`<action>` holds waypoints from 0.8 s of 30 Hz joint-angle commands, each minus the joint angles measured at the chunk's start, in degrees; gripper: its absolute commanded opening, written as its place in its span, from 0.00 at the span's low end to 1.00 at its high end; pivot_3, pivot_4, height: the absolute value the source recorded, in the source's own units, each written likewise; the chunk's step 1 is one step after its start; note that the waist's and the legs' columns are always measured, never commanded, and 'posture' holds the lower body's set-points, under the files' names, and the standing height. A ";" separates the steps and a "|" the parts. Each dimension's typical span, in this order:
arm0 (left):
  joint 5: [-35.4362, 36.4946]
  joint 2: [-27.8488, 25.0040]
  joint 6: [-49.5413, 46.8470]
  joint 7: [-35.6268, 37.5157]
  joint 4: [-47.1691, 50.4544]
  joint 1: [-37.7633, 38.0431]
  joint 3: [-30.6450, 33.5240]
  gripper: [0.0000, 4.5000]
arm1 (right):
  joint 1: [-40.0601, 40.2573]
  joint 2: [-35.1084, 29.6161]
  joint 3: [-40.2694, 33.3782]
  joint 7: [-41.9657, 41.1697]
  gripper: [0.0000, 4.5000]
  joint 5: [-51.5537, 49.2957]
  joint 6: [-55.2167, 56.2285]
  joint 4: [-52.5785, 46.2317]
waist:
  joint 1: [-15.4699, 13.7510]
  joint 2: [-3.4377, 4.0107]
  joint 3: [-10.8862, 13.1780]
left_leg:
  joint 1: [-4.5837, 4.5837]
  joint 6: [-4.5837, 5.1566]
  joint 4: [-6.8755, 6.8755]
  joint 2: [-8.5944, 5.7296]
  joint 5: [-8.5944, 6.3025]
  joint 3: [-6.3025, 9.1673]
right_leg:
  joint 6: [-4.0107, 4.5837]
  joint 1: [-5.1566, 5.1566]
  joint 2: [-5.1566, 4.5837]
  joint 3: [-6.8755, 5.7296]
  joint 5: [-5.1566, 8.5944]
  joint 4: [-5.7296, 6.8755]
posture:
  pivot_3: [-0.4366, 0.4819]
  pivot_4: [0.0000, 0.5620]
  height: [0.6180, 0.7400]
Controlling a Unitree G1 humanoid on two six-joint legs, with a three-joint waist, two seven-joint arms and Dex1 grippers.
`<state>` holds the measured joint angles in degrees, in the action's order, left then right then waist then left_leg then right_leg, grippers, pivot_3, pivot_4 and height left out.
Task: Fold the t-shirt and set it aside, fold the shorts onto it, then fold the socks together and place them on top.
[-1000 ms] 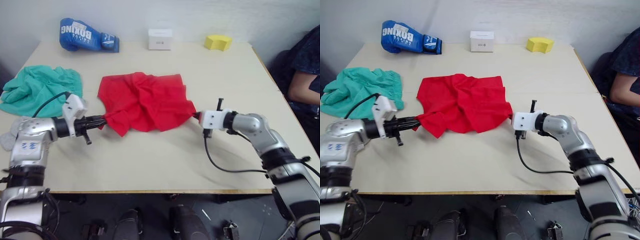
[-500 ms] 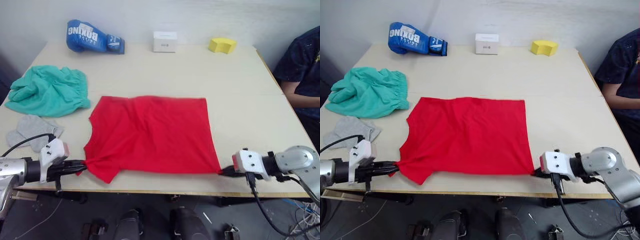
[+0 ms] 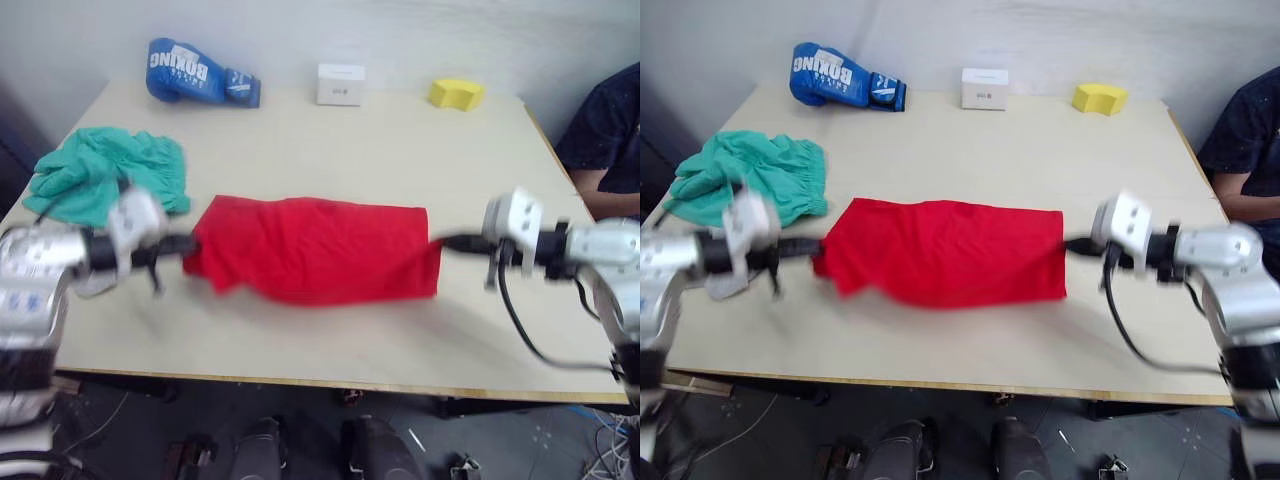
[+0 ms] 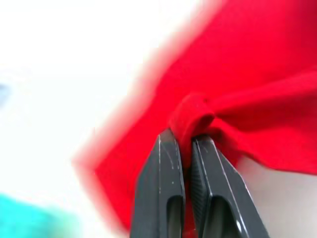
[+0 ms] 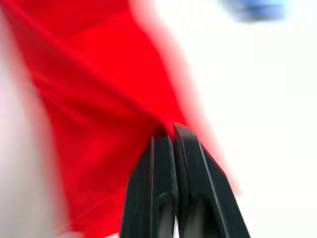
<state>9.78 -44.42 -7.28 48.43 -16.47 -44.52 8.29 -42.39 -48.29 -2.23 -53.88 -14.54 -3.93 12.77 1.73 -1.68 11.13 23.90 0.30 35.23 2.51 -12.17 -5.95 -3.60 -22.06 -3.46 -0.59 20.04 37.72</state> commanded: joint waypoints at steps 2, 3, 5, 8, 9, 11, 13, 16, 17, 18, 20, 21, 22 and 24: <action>-9.57 2.04 15.12 -27.56 -20.07 -23.34 2.62 0.00 | -15.99 0.75 -6.24 19.28 0.01 9.35 18.33 14.63 | -0.09 -0.03 0.00 | 0.64 -0.30 0.12 -0.04 0.21 -0.15 | -0.10 -0.62 0.02 0.08 -0.04 0.08 | 0.48 0.27 1.00; -11.95 1.57 21.05 -32.26 -24.05 -27.94 2.17 0.00 | -19.15 0.46 -6.30 23.29 0.01 12.09 23.02 17.65 | 0.03 -0.03 0.00 | 0.85 -0.32 0.20 -0.01 0.23 -0.30 | -0.14 -0.87 0.02 0.07 -0.05 0.11 | 0.48 0.27 1.00; -16.20 -0.57 31.97 -37.87 -29.58 -36.57 0.42 0.00 | -24.09 -1.14 -6.14 30.72 0.01 17.50 30.89 22.25 | 0.13 -0.05 0.01 | 1.36 -0.30 0.32 0.09 0.15 -0.71 | -0.25 -1.52 0.02 -0.01 -0.08 0.23 | 0.48 0.27 1.00; -19.23 -4.01 42.83 -32.77 -31.12 -42.28 -3.72 0.00 | -24.20 -3.29 -5.74 33.15 0.01 20.76 36.97 24.39 | 0.05 -0.12 0.05 | 1.55 -0.20 0.25 0.17 -0.20 -1.40 | -0.27 -1.96 -0.22 -0.74 -0.09 0.06 | 0.48 0.27 1.00; -18.99 -4.80 45.13 -29.93 -30.58 -41.32 -4.72 0.00 | -22.41 -3.69 -5.37 32.16 0.01 20.75 37.68 24.13 | -0.02 -0.11 0.04 | 1.47 -0.17 0.25 0.19 -0.34 -1.56 | -0.27 -1.98 -0.24 -0.87 -0.09 0.11 | 0.48 0.27 1.00; -15.36 -5.67 45.74 -22.23 -28.65 -37.14 -5.60 0.00 | -18.13 -4.13 -4.82 30.61 0.01 20.34 39.02 22.51 | -0.09 -0.05 0.01 | 1.04 -0.06 0.26 0.25 -0.69 -2.07 | -0.28 -1.87 -0.35 -1.13 -0.08 0.18 | 0.48 0.27 1.00; -11.29 -6.53 42.36 -14.74 -25.11 -30.49 -5.53 0.00 | -12.75 -4.25 -4.29 28.51 0.01 19.64 39.28 19.35 | -0.09 -0.04 0.01 | 0.68 0.11 0.28 0.26 -0.80 -2.50 | -0.31 -1.64 -0.60 -1.47 -0.05 0.08 | 0.48 0.27 1.00; -6.40 -10.50 33.27 -3.39 -13.09 -10.02 -5.87 0.00 | -0.40 -5.27 -1.08 21.57 0.01 19.43 37.38 12.22 | 0.64 0.02 0.01 | 0.29 0.26 0.55 0.27 -0.88 -2.84 | -0.42 -1.35 -0.88 -1.67 0.04 0.22 | 0.48 0.27 1.00; -5.63 -11.70 28.02 -2.02 -8.15 -2.46 -5.25 0.00 | 3.81 -5.54 -0.97 20.18 0.01 18.88 37.46 10.20 | 1.05 0.03 0.04 | 0.27 0.27 0.69 0.29 -0.88 -2.86 | -0.43 -1.36 -0.89 -1.58 0.04 0.32 | 0.48 0.27 1.00; -6.22 -12.80 25.45 -1.79 -4.01 4.12 -4.55 0.00 | 7.66 -5.66 -0.93 18.71 0.01 18.01 36.34 8.58 | 1.40 -0.04 0.09 | 0.30 0.28 0.84 0.30 -0.88 -2.86 | -0.42 -1.41 -0.91 -1.54 0.04 0.51 | 0.48 0.27 1.00; -5.97 -13.67 15.45 -1.88 6.19 16.37 -2.73 0.00 | 14.84 -5.95 -1.54 17.41 0.01 17.19 37.80 6.41 | 1.77 -0.15 0.16 | 0.31 0.38 1.01 0.31 -0.80 -2.85 | -0.43 -1.48 -0.99 -1.35 0.02 0.85 | 0.48 0.27 1.00; -5.88 -13.93 12.03 -1.49 11.25 21.83 -2.08 0.00 | 18.35 -6.33 -1.34 15.67 0.01 16.50 36.62 5.10 | 1.70 -0.18 0.17 | 0.27 0.38 1.06 0.31 -0.80 -2.80 | -0.43 -1.41 -1.01 -1.05 0.02 0.88 | 0.48 0.27 1.00; -6.33 -14.14 8.55 -1.41 16.13 26.41 -1.64 0.00 | 21.41 -6.47 -1.51 14.39 0.01 15.50 36.79 3.78 | 1.60 -0.18 0.17 | 0.22 0.38 1.05 0.30 -0.81 -2.74 | -0.43 -1.35 -1.02 -0.97 0.01 0.89 | 0.48 0.27 1.00; -5.46 -14.05 0.59 -0.73 25.53 34.28 -1.52 0.00 | 27.57 -7.27 -1.68 10.36 0.01 12.87 34.74 2.21 | 1.36 -0.20 0.18 | 0.21 0.38 1.05 0.28 -0.81 -2.69 | -0.42 -1.33 -1.03 -0.94 -0.02 0.91 | 0.48 0.27 1.00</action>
<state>3.21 -57.08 -1.19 47.67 1.17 -12.50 3.38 -16.86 -53.04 -1.36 -40.65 1.79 32.46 17.42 3.09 -1.88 11.31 24.06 0.68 36.28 2.77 -12.98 -8.61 -4.02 -23.32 -4.50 -1.53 20.02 38.61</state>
